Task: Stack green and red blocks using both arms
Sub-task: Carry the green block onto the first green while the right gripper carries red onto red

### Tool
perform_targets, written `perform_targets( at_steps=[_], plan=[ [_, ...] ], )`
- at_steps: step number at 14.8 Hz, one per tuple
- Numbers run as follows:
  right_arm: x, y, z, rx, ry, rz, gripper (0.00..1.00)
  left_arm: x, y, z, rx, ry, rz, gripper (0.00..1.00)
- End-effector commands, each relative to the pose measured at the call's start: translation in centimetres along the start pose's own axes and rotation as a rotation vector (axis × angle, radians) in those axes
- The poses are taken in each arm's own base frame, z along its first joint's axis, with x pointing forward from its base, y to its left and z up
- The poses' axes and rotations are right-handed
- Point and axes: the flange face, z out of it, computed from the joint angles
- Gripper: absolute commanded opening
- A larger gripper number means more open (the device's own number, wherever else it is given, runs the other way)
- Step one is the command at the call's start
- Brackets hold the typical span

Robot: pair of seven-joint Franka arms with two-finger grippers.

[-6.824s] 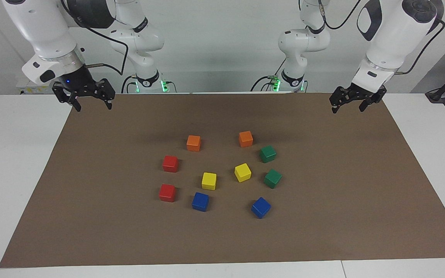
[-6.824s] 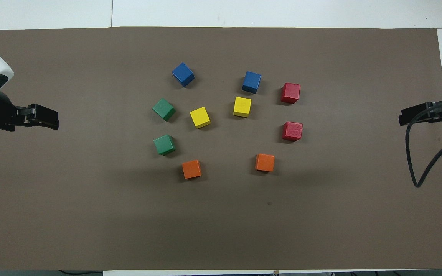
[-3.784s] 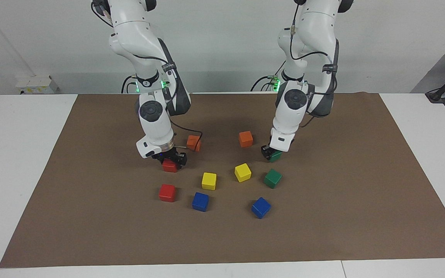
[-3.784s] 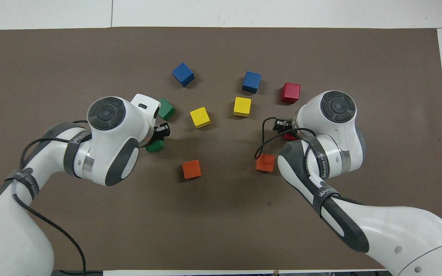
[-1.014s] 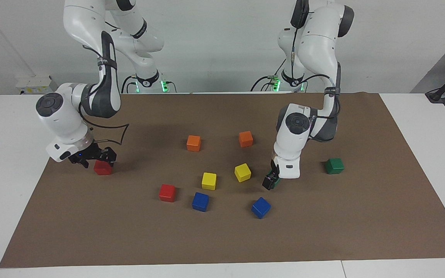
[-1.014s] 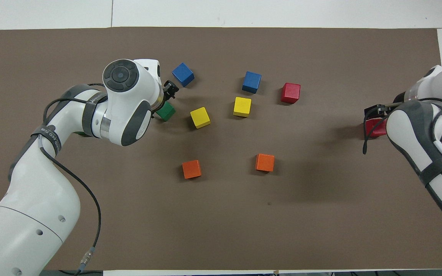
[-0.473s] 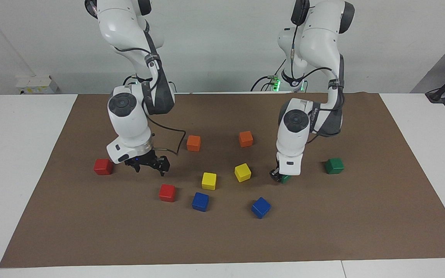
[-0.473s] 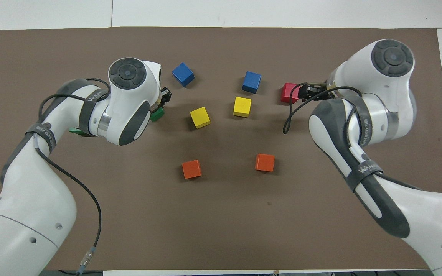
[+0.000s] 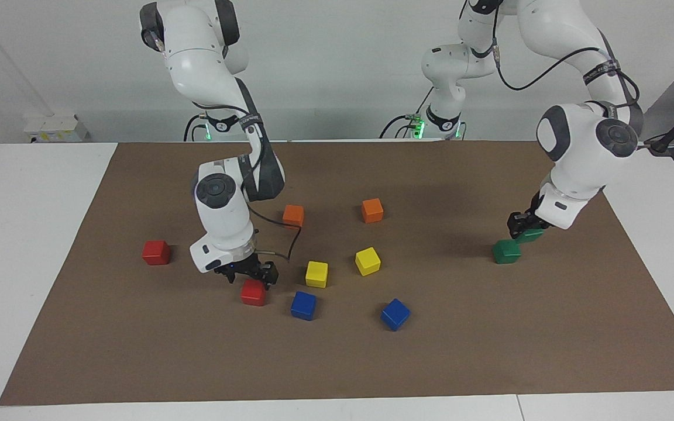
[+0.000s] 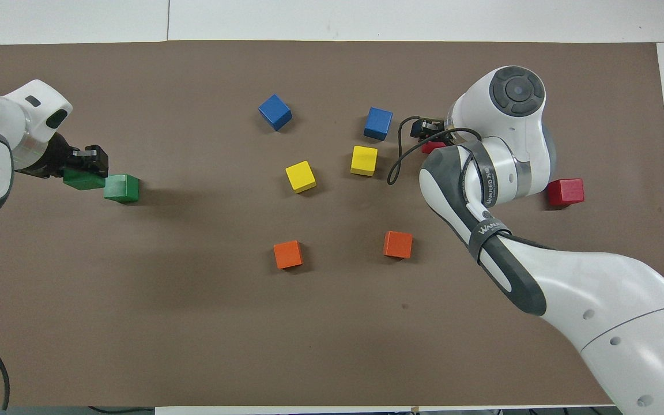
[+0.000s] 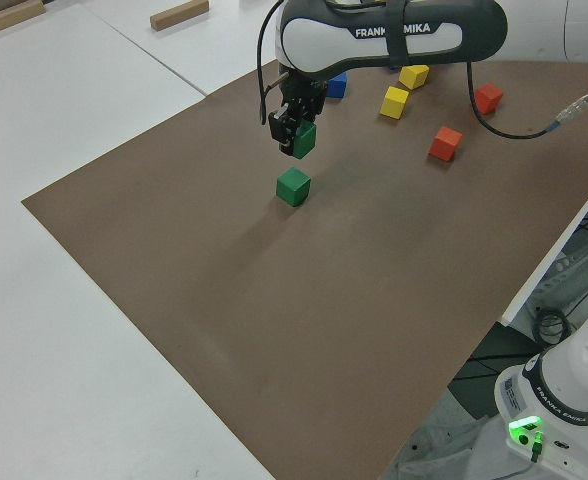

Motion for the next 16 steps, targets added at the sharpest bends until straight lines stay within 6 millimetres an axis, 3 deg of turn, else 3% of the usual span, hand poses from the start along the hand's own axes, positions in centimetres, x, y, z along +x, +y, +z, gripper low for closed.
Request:
perform_targets(
  at_steps=[1, 4, 9, 16],
  plan=[
    [0.5, -0.5, 0.5, 0.010, 0.009, 0.021, 1.00, -0.5, 0.0, 1.7, -0.017, 0.022, 0.054, 0.00],
    [0.7, -0.5, 1.5, 0.013, 0.021, 0.020, 1.00, -0.8, 0.9, 4.0, -0.017, 0.047, 0.073, 0.00],
    [0.8, -0.4, 2.2, 0.013, 0.024, 0.023, 1.00, -0.3, 0.8, 6.2, -0.019, 0.048, 0.126, 0.00],
    [0.8, -0.4, 3.5, 0.024, 0.038, 0.027, 1.00, -1.0, 0.8, 7.7, -0.019, 0.042, 0.133, 0.00]
  ],
)
